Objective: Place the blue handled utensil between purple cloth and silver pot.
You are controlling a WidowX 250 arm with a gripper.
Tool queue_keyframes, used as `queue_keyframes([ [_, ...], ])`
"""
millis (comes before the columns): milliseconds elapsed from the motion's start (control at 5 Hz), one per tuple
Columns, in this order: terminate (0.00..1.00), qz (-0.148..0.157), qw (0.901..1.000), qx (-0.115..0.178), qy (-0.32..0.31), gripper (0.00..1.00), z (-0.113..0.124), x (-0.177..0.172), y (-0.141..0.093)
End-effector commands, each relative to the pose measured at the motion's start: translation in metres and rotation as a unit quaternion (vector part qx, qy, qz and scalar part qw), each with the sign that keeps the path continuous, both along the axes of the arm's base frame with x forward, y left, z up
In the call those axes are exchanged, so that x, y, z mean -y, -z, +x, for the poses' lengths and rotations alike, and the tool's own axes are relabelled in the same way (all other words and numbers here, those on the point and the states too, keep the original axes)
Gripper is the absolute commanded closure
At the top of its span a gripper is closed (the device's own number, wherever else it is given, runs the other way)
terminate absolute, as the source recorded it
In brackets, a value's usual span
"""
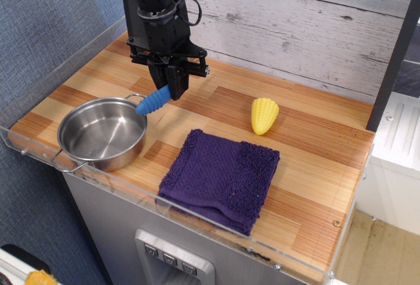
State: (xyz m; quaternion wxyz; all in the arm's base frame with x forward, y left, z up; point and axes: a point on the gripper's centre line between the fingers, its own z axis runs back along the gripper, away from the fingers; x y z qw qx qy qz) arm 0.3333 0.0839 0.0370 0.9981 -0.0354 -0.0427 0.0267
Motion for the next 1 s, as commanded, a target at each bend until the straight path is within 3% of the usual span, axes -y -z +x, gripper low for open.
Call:
queue_keyframes([
  [0,0.00,0.001,0.9995,0.015,-0.027,1.00,0.002,-0.008,0.009],
  [800,0.00,0.000,0.9998,0.016,-0.012,1.00,-0.003,0.009,0.004],
])
